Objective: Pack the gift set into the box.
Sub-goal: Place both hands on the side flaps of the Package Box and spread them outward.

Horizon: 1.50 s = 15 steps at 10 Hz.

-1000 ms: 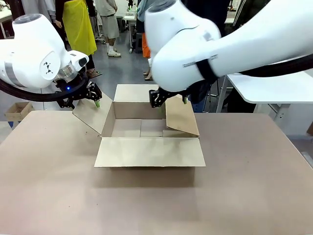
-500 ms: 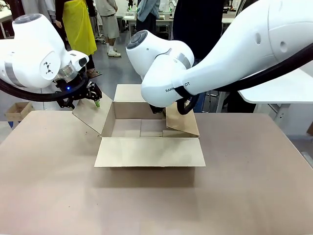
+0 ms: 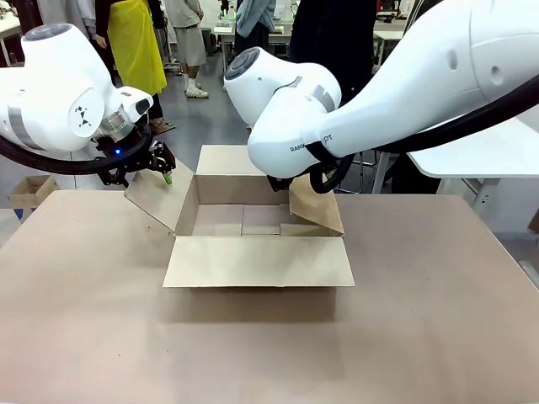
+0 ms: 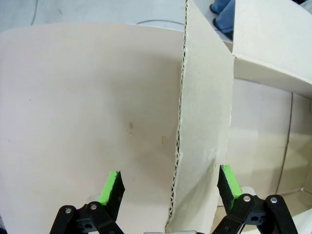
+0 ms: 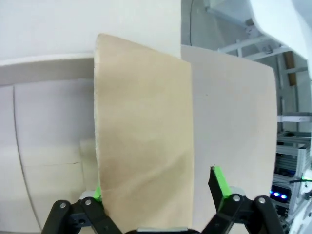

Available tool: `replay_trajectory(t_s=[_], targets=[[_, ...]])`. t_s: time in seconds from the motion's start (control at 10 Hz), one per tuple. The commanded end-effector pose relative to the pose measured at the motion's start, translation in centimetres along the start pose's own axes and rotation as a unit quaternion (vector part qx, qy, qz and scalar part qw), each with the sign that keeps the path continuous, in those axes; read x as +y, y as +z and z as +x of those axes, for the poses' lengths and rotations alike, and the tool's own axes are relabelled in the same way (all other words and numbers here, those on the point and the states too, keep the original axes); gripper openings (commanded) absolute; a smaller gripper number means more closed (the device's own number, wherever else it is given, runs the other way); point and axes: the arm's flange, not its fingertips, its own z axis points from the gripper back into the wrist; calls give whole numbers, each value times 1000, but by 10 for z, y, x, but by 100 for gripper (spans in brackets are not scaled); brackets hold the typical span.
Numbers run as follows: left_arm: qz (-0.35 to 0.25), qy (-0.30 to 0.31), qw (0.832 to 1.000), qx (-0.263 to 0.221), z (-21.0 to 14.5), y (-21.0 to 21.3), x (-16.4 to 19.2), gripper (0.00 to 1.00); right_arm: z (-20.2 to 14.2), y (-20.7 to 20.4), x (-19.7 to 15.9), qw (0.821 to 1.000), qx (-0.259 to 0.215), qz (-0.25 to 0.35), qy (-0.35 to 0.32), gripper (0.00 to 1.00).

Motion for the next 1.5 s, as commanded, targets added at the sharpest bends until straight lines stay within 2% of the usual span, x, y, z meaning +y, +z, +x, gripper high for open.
replay_trajectory(t_s=[0.0,0.2,0.3,0.5,0.8,1.0,1.2,1.4], targets=[[12,5,1000,-4,0,2,-3,100,-15,-2,-34,999,-3,20,-28,100],[12,5,1000,-4,0,2,-3,100,-21,-7,-69,998,6,43,-47,100],[12,5,1000,-4,0,2,-3,100,-26,-7,-91,995,4,87,-50,100],[12,5,1000,-4,0,2,-3,100,-33,-8,-138,988,-7,131,-75,100],[12,5,1000,-4,0,2,-3,100,-34,-33,-178,965,-18,255,-54,100],[12,5,1000,-4,0,2,-3,100,-40,-54,-207,950,-22,301,-73,100],[12,5,1000,-4,0,2,-3,100,-54,-69,-240,930,-53,354,-82,100],[12,5,1000,-4,0,2,-3,100,-61,-85,-259,912,-58,398,-74,100]])
